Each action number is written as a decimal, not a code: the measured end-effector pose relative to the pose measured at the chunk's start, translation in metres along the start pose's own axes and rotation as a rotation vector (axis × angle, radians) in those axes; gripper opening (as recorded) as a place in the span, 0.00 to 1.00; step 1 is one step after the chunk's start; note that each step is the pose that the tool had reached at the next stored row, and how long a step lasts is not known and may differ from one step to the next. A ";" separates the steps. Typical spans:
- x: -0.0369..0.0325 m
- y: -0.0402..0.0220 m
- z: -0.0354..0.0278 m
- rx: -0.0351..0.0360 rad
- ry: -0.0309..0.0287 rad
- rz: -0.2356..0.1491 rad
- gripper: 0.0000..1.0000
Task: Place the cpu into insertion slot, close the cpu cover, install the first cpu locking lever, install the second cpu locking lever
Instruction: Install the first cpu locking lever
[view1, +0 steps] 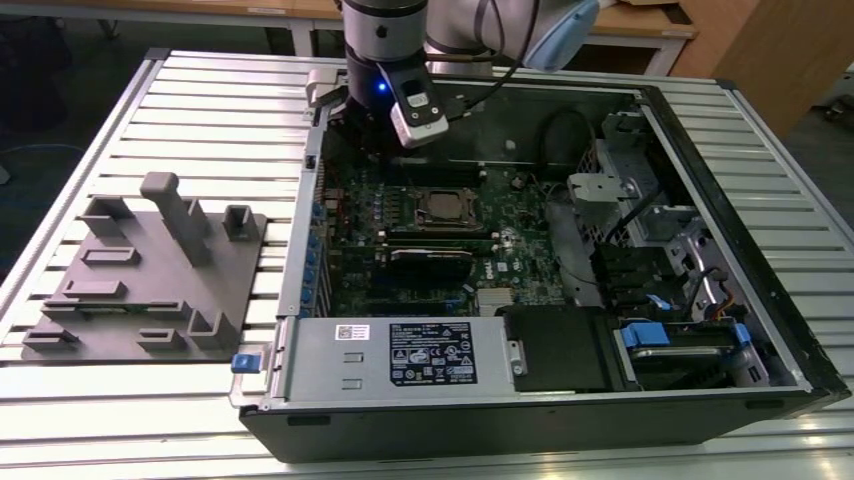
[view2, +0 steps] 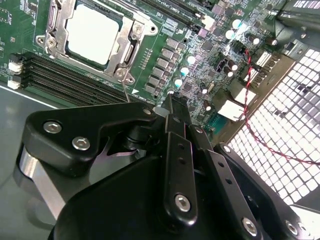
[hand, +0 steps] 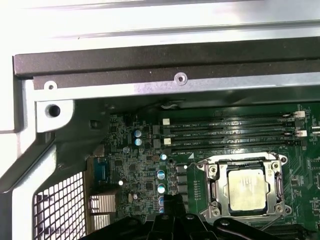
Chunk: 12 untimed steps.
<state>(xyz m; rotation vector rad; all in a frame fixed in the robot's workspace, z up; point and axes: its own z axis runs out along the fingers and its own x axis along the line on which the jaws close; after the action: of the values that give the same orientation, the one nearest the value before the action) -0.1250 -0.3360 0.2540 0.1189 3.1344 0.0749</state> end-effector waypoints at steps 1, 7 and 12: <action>0.0001 0.0005 0.0001 -0.0001 -0.0001 0.000 0.11; 0.0004 0.0049 0.0007 0.0000 0.0000 0.000 0.11; 0.0007 0.0094 0.0018 -0.0001 -0.0001 0.000 0.11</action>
<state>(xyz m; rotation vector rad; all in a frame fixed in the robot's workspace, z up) -0.1250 -0.3265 0.2526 0.1191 3.1343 0.0751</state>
